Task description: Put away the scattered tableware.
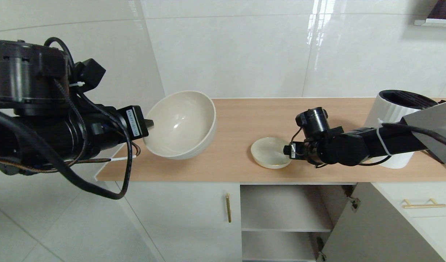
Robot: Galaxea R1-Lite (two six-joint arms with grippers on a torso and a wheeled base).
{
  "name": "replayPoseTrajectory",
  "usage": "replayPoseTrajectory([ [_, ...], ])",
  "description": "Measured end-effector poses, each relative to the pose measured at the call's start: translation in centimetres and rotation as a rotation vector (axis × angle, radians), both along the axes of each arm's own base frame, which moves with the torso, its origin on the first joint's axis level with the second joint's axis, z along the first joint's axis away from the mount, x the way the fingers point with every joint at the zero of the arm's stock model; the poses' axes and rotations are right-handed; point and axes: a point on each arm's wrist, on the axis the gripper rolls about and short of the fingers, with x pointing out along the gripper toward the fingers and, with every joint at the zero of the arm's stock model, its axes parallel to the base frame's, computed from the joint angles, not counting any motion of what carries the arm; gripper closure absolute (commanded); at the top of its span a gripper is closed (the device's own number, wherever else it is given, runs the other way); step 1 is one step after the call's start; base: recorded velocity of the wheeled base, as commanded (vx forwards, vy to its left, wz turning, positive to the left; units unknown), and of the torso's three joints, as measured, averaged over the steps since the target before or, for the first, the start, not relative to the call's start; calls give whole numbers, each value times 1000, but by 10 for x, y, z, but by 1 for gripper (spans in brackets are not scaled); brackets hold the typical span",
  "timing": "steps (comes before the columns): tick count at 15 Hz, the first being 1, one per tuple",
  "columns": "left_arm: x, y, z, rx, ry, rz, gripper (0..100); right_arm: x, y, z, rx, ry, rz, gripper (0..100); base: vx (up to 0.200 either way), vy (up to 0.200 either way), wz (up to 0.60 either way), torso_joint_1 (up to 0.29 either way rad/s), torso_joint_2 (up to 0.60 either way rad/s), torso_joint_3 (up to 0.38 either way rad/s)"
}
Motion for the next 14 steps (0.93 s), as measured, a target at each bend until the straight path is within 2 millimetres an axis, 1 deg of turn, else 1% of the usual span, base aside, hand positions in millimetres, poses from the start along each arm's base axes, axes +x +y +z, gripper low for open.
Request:
replayPoseTrajectory([
  [6, -2, -1, 1, -1, -4, -7, 100, 3, 3, -9, 1, 14, 1, 100, 0, 0, 0, 0, 0, 0],
  [9, -2, -1, 1, -1, -4, -8, 100, 1, 2, -5, 18, 13, -7, 100, 0, 0, 0, 0, 0, 0],
  [11, -2, -1, -1, 1, 4, -9, 100, -8, -2, 8, 39, 9, -3, 100, 0, 0, 0, 0, 0, 0],
  [14, -5, -2, -12, 15, 37, -20, 100, -36, -13, 38, 104, 23, 67, 100, 0, 0, 0, 0, 0, 0],
])
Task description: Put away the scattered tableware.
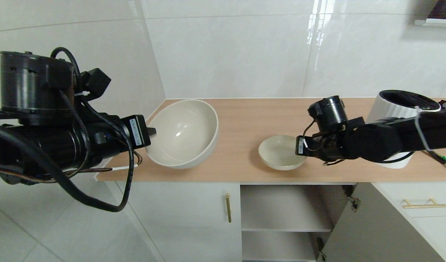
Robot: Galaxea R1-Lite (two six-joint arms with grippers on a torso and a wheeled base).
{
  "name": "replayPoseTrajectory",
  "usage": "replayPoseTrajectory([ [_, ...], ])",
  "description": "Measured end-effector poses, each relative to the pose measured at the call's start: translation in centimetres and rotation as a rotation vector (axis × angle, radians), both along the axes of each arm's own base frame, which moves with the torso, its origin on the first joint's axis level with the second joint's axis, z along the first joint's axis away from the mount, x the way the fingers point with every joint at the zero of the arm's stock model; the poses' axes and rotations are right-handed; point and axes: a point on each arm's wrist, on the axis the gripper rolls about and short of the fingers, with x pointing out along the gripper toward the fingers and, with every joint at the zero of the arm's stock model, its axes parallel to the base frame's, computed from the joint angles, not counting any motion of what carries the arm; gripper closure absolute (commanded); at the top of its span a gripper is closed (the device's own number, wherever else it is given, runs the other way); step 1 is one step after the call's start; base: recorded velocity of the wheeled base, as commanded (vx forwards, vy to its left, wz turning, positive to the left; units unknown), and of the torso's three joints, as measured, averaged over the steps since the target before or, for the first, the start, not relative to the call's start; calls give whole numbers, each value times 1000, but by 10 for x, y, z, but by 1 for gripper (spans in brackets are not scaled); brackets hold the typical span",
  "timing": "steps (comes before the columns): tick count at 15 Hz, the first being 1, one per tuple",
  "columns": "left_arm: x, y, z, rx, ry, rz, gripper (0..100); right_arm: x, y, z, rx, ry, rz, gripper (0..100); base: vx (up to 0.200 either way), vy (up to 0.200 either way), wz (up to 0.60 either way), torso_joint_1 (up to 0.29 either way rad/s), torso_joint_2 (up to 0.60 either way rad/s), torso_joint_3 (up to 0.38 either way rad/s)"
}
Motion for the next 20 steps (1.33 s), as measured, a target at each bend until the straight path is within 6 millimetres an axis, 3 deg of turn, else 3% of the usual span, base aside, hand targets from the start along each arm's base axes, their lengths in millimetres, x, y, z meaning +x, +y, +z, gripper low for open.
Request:
replayPoseTrajectory([
  [3, -11, -3, -16, 21, 50, -37, 100, -43, -17, 19, 42, 67, 86, 100, 0, 0, 0, 0, 0, 0],
  [8, -21, -14, -40, 47, 100, -92, 100, -89, -36, 11, 37, 143, 116, 100, 0, 0, 0, 0, 0, 0],
  [11, -15, -18, -52, 58, 125, -93, 100, -102, -41, 14, 56, 145, 141, 100, -200, 0, 0, 6, 6, -1],
  [20, -11, -21, -60, 75, 155, -96, 100, -105, -42, 11, 68, 145, 158, 100, 0, 0, 0, 0, 0, 0],
])
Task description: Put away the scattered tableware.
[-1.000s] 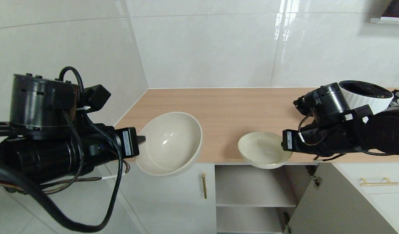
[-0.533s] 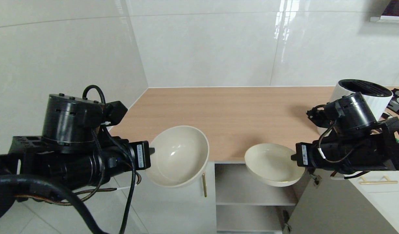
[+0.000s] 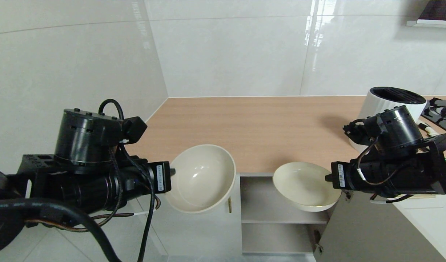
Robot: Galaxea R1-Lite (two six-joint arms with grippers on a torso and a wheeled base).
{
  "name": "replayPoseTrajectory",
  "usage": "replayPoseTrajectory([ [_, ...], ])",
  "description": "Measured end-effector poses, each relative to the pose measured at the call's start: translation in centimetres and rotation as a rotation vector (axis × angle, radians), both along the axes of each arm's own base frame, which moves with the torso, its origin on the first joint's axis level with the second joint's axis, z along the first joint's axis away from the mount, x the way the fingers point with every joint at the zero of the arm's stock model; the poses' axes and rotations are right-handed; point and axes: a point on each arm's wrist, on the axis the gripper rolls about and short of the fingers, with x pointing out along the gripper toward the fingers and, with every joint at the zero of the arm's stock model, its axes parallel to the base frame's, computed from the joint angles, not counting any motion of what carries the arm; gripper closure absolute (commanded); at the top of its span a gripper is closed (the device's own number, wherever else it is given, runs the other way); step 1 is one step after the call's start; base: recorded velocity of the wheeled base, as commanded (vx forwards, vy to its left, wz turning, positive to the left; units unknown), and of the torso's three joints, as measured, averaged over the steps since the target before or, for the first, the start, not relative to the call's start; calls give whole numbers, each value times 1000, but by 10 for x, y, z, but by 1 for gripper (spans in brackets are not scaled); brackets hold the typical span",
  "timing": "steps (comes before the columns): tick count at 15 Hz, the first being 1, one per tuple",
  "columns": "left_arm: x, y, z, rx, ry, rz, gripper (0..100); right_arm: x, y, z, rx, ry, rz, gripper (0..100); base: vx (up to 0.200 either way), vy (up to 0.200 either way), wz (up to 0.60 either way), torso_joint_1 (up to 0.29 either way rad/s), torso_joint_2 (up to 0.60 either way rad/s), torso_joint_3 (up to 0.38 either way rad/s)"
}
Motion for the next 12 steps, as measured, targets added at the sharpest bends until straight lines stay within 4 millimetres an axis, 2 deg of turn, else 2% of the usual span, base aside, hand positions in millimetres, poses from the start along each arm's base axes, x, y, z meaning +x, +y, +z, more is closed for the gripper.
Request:
replayPoseTrajectory([
  [9, 1, -1, -2, 4, 9, -2, 100, 7, 4, -19, -14, 12, 3, 100, 0, 0, 0, 0, 0, 0],
  [12, 1, -2, -2, 4, 9, -3, 100, 7, 4, -21, -18, 20, 3, 100, 0, 0, 0, -157, 362, 204],
])
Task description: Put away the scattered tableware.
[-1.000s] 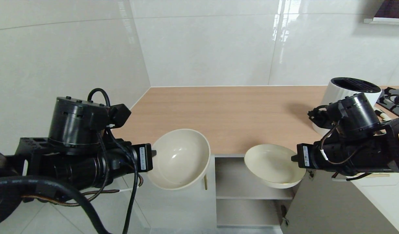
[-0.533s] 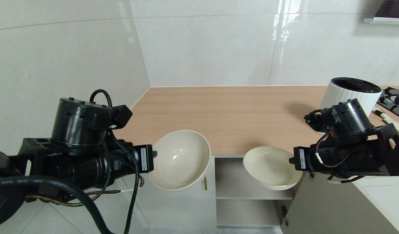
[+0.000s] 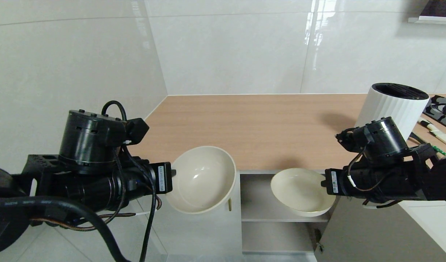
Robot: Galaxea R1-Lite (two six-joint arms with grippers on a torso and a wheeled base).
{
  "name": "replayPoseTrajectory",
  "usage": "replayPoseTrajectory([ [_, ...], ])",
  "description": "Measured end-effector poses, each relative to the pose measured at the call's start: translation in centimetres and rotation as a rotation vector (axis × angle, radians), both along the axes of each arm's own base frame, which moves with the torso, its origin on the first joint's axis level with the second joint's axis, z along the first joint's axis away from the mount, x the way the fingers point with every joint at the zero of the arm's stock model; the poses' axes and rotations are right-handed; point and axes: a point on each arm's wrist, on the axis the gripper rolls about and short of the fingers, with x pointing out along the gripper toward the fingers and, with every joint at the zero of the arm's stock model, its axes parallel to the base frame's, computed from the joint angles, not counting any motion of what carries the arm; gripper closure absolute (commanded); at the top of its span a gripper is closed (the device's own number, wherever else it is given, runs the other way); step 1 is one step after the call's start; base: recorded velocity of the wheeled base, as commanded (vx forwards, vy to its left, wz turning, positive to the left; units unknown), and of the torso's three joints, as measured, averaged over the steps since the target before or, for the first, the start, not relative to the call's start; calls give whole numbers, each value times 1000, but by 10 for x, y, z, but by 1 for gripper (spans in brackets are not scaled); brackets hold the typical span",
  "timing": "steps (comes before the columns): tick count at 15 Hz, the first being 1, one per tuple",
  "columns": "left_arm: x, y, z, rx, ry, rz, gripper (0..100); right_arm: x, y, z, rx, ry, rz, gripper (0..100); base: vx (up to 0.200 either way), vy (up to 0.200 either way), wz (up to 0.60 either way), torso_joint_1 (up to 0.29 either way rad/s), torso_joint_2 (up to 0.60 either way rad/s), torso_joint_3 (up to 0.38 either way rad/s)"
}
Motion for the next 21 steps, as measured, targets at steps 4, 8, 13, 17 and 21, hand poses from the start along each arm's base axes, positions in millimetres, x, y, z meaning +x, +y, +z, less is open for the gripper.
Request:
replayPoseTrajectory([
  [4, 1, 0, -1, 2, 5, 1, 100, 1, 1, -3, -4, 9, 3, 100, 0, 0, 0, -203, 492, 282],
  [8, 1, 0, -2, 3, 6, 1, 100, 2, 3, -6, -9, 18, 8, 100, 0, 0, 0, -198, 498, 294],
  [13, 1, 0, -2, 3, 7, 2, 100, 5, 5, -11, -11, 20, 7, 100, 0, 0, 0, -177, 477, 295],
  [17, 1, -1, -2, 4, 8, 1, 100, 7, 6, -18, -16, 27, 8, 100, 0, 0, 0, -146, 464, 312],
  [21, 2, -1, -3, 6, 11, 1, 100, 10, 8, -25, -21, 36, 7, 100, 0, 0, 0, -101, 441, 333],
])
